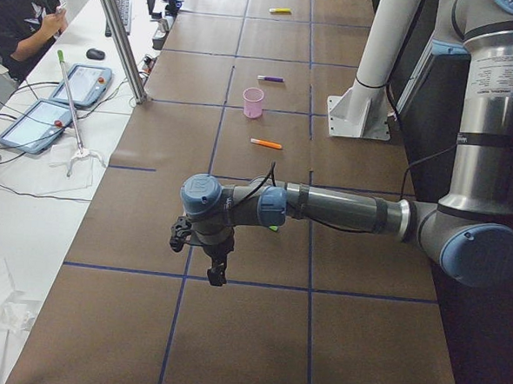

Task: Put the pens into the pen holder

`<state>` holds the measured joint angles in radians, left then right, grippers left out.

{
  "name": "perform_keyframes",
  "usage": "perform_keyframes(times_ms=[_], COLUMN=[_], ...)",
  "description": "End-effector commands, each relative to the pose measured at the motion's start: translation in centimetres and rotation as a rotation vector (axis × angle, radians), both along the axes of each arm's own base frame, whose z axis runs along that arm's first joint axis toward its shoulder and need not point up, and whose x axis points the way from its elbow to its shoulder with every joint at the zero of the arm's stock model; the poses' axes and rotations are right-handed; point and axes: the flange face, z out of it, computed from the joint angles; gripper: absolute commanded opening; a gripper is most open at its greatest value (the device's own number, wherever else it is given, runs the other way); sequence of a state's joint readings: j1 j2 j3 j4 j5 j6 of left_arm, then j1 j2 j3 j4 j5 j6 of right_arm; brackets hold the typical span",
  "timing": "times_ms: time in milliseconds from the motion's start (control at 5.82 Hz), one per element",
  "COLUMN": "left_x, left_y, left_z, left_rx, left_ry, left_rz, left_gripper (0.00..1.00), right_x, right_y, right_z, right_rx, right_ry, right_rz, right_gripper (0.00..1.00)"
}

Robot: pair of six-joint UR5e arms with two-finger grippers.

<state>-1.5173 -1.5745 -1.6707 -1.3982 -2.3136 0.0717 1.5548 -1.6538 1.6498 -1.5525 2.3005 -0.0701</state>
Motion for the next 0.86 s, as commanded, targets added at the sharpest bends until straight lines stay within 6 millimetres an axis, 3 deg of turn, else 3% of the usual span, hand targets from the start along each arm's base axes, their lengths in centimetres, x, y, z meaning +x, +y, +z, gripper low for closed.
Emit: perform_keyframes(times_ms=[0,172,344,516,688], left_x=[4.9,16.6,24.2,27.8,27.8], left_y=[-4.6,-6.3,-7.6,-7.0,-6.7], left_z=[-5.6,-10.1,-16.1,-17.8,-17.2], left_rx=[0.005,0.040,0.066,0.067,0.096], left_ry=[0.019,0.030,0.052,0.063,0.074], left_rz=[-0.026,0.098,0.134,0.160,0.162], left_gripper=[1.00,1.00,1.00,1.00,1.00], right_x=[0.0,0.0,0.0,-1.2,-1.7], right_y=[0.0,0.0,0.0,0.2,1.3], right_z=[0.0,0.1,0.1,0.7,5.8], right_rx=[-0.003,-0.003,-0.002,-0.010,-0.085], right_ry=[-0.005,-0.003,0.000,0.007,0.012], right_rz=[0.001,0.001,-0.001,-0.029,-0.050], right_gripper=[1.00,1.00,1.00,1.00,1.00])
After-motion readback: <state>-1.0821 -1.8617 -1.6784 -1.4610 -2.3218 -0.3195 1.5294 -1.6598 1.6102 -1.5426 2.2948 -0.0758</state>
